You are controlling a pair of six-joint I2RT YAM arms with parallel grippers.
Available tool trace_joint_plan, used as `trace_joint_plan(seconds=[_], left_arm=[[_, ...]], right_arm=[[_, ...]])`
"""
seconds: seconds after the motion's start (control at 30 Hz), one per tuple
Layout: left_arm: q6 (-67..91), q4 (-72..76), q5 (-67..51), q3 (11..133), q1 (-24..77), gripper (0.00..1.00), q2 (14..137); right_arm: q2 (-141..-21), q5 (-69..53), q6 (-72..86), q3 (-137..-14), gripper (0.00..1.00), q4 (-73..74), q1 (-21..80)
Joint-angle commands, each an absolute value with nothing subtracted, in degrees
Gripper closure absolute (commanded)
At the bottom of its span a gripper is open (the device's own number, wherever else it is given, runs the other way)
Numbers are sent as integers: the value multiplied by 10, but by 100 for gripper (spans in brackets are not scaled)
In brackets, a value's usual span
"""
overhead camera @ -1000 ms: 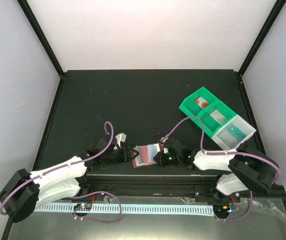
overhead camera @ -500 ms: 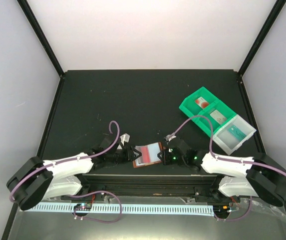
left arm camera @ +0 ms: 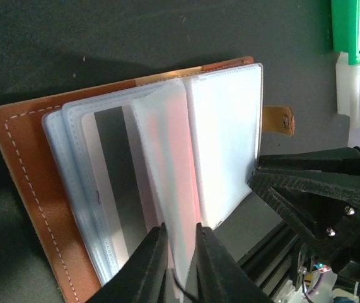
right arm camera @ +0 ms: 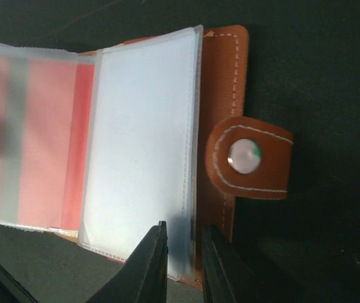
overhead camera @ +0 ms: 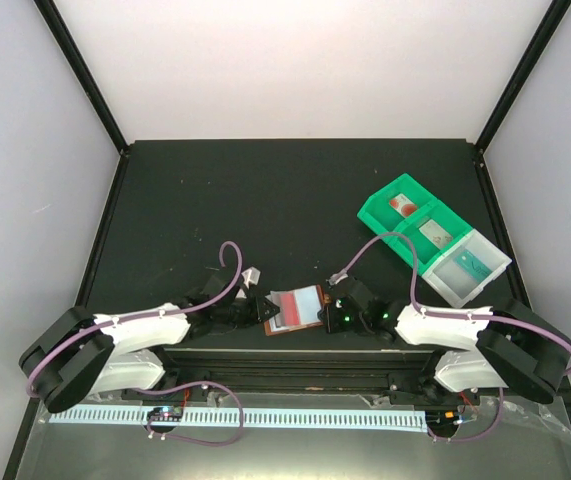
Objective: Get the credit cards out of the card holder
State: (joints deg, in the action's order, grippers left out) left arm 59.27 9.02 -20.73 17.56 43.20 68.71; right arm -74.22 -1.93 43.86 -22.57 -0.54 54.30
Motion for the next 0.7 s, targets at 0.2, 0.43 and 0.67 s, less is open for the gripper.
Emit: trace_joint_plan(seconds=[0.2, 0.43, 0.67], left_arm=[[575, 57, -193, 225, 435, 88, 674], [577, 81, -224, 235, 439, 78, 693], [589, 126, -251, 242, 451, 73, 723]], right_arm=[[-741, -93, 458, -209, 83, -56, 546], [-734, -104, 462, -203, 83, -63, 546], [-727, -88, 461, -205, 82, -49, 547]])
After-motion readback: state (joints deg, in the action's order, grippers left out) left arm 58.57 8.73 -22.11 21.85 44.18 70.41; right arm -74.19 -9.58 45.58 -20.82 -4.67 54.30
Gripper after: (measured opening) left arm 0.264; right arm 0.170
